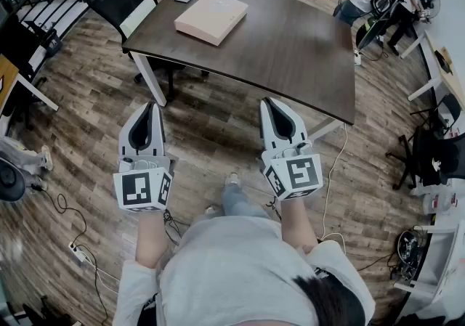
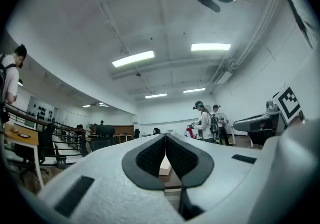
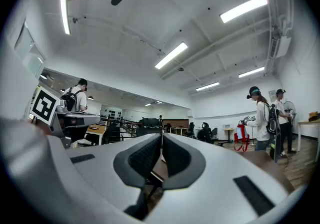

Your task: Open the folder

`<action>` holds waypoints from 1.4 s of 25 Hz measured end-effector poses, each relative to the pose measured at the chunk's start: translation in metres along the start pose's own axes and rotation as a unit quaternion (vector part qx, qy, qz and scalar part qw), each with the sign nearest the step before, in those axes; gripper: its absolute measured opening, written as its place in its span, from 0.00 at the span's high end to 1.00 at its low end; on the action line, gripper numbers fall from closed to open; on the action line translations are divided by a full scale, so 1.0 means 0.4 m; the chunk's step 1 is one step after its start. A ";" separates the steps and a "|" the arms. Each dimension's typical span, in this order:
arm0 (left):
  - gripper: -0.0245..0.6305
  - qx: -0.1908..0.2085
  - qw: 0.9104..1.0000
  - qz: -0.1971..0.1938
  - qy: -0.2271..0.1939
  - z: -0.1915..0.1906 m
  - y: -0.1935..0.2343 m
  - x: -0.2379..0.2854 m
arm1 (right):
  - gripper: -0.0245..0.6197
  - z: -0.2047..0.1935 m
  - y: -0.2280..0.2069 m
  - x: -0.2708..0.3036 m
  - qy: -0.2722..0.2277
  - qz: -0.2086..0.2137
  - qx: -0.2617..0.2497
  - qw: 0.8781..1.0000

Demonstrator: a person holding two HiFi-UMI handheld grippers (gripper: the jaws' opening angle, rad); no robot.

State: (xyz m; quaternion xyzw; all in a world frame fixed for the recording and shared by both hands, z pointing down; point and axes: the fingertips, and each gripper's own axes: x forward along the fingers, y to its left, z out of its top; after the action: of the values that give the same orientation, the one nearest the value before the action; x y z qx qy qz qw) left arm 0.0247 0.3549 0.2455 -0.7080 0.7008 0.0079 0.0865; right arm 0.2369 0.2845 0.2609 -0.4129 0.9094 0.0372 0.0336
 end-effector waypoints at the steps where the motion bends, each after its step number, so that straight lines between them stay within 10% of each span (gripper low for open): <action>1: 0.95 0.000 1.000 0.000 -0.001 0.003 -0.001 -0.001 | 0.94 0.002 0.001 -0.001 0.000 0.000 -0.001 1.000; 35: 0.95 0.012 1.000 0.028 -0.001 -0.052 0.040 0.374 | 0.94 -0.030 -0.202 0.364 -0.019 0.053 0.008 0.998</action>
State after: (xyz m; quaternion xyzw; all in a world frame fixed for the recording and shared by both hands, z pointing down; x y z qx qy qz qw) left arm 0.0092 0.2036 0.2444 -0.6868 0.7206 0.0027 0.0951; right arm 0.2017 0.1211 0.2562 -0.3632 0.9294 0.0394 0.0521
